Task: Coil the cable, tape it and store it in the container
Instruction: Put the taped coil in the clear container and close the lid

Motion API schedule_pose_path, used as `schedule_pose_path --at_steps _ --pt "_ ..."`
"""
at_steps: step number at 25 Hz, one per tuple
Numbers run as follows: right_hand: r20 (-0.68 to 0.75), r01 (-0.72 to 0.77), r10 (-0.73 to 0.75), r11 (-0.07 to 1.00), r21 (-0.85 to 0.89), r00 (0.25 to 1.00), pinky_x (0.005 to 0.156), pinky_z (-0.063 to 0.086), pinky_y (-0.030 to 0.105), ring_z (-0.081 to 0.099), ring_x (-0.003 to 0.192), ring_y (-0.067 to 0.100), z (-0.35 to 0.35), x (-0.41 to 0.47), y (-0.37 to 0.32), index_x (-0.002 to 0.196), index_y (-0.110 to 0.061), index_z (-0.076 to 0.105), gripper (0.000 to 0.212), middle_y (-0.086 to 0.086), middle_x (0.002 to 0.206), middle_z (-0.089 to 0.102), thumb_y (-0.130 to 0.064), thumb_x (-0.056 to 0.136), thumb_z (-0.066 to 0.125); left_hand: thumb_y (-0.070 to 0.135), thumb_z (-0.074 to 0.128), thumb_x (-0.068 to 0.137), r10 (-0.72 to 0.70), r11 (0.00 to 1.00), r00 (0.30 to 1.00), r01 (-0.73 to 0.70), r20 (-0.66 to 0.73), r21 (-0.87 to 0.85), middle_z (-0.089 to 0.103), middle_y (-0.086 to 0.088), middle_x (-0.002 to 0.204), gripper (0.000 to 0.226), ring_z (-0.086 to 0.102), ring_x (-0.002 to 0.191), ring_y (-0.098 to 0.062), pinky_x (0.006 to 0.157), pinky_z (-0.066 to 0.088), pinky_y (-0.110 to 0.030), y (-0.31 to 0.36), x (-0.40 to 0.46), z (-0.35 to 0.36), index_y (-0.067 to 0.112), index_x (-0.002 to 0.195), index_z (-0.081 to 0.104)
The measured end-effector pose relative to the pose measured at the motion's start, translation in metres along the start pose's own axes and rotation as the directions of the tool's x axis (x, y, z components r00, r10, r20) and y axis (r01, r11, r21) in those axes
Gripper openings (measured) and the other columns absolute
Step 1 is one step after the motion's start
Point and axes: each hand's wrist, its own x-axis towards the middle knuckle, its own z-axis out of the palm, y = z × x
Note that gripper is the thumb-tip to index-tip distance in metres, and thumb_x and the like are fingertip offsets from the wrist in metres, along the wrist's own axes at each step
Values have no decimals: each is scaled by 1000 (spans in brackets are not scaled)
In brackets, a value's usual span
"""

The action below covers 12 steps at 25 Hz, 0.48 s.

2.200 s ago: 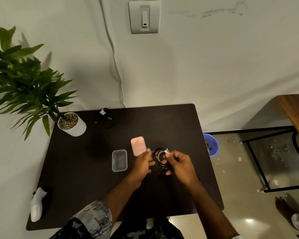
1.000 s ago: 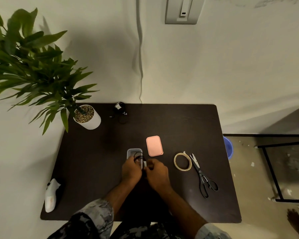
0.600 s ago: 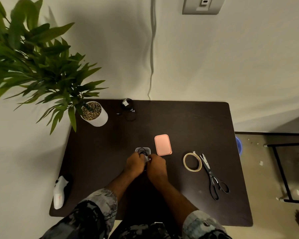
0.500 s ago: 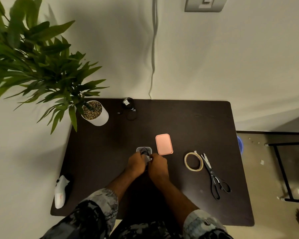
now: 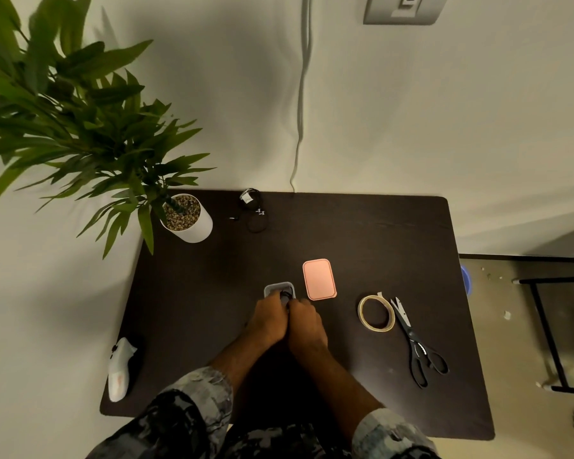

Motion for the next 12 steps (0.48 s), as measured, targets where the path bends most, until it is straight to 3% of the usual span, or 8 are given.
schedule_pose_path --at_steps 4,8,12 --pt "22 43 -42 998 -40 999 105 52 37 61 126 26 2 -4 6 139 -16 59 40 11 138 59 -17 100 68 51 39 89 35 998 999 -33 -26 57 73 -9 119 51 69 107 -29 97 57 -47 -9 -2 1 26 120 70" --pt "80 77 -73 996 -49 994 106 53 38 61 123 26 0 -4 13 134 -16 64 37 10 136 61 -19 98 69 36 52 95 84 975 992 -62 -95 212 73 -2 111 26 71 98 -23 86 61 -42 -19 0 4 26 112 69" --pt "112 110 -104 992 -55 988 103 53 40 62 120 28 -4 -3 23 129 -14 66 33 11 134 62 -14 97 69 28 57 98 162 946 980 -120 -119 300 64 -2 114 21 66 98 -23 83 56 -32 -16 -6 2 24 113 70"
